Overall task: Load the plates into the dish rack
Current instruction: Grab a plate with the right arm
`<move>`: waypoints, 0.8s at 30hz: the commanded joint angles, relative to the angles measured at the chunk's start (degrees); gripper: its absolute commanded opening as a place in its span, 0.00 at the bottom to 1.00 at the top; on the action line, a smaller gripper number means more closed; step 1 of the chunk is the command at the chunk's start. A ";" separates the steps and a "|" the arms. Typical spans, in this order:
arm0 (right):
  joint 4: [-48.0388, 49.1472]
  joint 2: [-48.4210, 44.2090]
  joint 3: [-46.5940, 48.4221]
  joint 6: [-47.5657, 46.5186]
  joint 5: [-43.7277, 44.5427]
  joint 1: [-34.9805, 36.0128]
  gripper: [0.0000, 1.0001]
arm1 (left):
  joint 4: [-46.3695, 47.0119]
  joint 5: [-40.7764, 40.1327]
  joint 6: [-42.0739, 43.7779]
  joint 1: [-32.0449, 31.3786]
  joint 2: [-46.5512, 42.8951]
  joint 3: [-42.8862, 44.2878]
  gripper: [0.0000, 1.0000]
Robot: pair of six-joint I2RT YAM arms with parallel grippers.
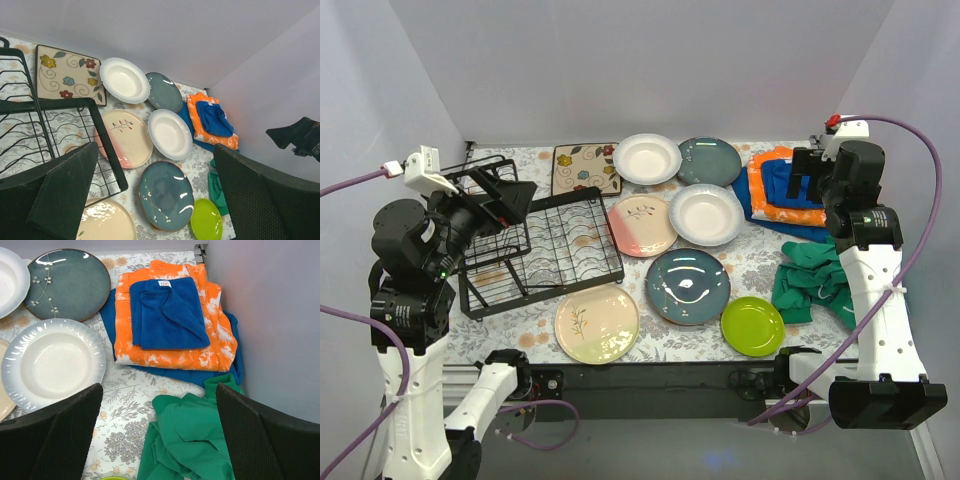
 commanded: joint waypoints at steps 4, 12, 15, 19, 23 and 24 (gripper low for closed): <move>2.03 -0.25 0.00 -1.00 -4.44 -0.09 0.99 | -1.13 1.82 0.83 0.23 0.01 0.17 0.98; 6.77 -3.31 -5.88 -11.18 -23.28 0.00 0.98 | -0.78 3.40 0.65 0.23 0.27 -0.71 0.98; 6.60 -5.25 -9.22 -20.91 -35.50 0.26 0.98 | -0.86 3.92 0.74 0.32 0.62 -0.89 0.98; 2.57 -7.19 -13.44 -30.71 -48.02 0.52 0.98 | -0.95 4.89 0.92 0.23 0.72 -1.59 0.98; 0.81 -4.65 -14.15 -25.80 -46.46 0.52 0.98 | -1.30 5.24 1.36 0.23 0.71 -2.03 0.98; -1.29 -1.94 -13.72 -25.62 -46.20 0.52 0.98 | -1.39 5.33 1.53 0.23 0.71 -1.94 0.98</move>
